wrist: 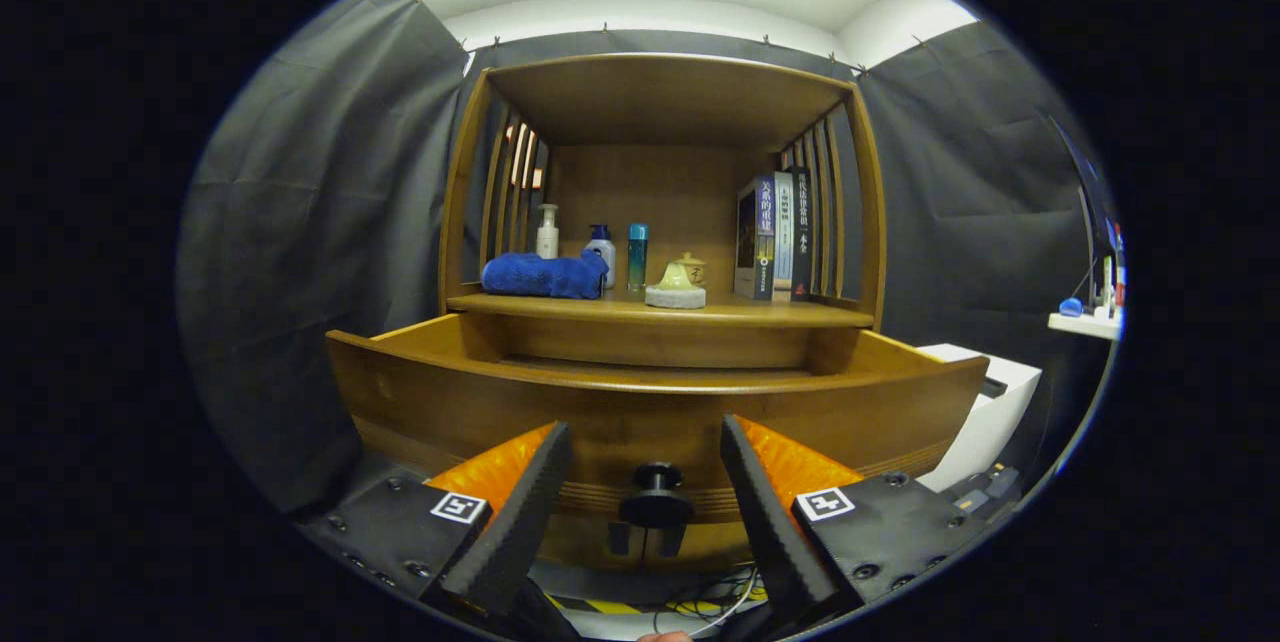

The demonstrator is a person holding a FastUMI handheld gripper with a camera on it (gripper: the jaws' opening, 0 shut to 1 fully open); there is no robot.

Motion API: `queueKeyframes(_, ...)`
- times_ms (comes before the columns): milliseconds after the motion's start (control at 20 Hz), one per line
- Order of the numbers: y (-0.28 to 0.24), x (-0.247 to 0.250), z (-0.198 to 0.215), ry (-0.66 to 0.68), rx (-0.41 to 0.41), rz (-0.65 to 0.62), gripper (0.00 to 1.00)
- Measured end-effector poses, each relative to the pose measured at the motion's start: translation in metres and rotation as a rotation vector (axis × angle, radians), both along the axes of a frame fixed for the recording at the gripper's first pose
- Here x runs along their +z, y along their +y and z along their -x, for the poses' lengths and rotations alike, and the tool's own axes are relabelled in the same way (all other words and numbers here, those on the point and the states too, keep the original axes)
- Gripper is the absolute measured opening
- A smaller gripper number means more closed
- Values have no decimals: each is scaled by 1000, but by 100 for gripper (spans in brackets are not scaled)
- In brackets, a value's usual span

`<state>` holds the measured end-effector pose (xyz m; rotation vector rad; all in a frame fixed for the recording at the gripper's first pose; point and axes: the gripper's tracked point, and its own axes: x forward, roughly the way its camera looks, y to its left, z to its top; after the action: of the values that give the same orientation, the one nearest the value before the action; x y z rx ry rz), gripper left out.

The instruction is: Pull open the drawer, take out the items inside it, and place them on the countertop above the cabinet.

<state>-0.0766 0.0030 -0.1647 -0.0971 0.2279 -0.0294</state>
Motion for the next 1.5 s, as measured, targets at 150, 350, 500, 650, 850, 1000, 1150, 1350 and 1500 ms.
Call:
queueKeyframes(150, -11, -18, -4, 39, -29, -8, 97)
queueKeyframes(350, -17, -17, -11, 29, -56, -33, 97)
queueKeyframes(500, -18, -15, -12, 17, -58, -28, 97)
queueKeyframes(650, -17, -15, -10, 24, -63, -47, 98)
queueKeyframes(850, -19, -13, -15, 40, -58, -46, 98)
queueKeyframes(1000, -21, -13, -22, 53, -55, -52, 98)
queueKeyframes(1150, -22, -14, -31, 61, -55, -62, 98)
queueKeyframes(1350, -22, -12, -53, 78, -59, -68, 98)
queueKeyframes(1500, -22, -13, -72, 96, -70, -115, 98)
